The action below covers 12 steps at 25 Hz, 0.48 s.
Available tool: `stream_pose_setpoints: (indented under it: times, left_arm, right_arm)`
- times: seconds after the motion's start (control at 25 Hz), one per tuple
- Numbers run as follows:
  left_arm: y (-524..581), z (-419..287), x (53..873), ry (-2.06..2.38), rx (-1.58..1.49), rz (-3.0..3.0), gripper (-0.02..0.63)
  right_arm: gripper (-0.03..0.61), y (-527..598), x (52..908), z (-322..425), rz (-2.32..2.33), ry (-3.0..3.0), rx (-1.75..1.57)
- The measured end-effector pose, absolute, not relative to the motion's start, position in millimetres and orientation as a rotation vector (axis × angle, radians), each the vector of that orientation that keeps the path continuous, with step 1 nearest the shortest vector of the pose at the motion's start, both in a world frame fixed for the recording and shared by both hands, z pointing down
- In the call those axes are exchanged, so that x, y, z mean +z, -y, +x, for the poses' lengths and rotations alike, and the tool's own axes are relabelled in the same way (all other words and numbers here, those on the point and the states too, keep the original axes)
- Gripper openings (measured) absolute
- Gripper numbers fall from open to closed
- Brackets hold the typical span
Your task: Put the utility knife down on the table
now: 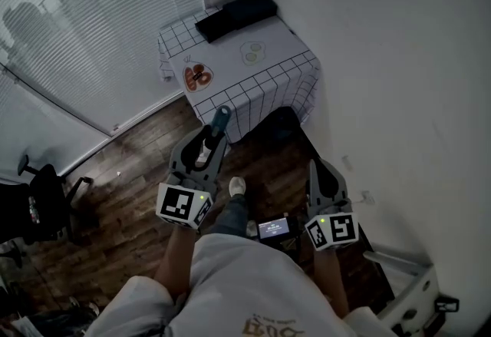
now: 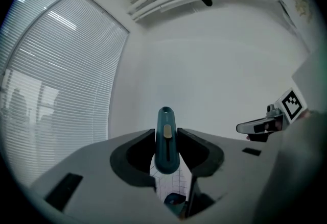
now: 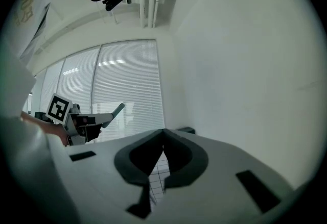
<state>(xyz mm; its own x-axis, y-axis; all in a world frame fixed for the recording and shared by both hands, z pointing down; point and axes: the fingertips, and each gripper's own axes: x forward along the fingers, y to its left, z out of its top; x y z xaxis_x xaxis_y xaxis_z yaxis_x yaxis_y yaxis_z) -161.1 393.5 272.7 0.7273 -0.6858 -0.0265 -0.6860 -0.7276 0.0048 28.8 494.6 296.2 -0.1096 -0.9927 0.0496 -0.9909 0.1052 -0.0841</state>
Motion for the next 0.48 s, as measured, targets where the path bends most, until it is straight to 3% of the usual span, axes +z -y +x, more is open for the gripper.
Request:
stream_pose_setpoints:
  times: [0.48]
  left_arm:
    - [-310.1,-117.9,275.1,-1.086,0.051,-2.954,0.143]
  right_arm:
    - [0.008,-421.9,312.3,74.8,-2.194,-2.225,-0.19]
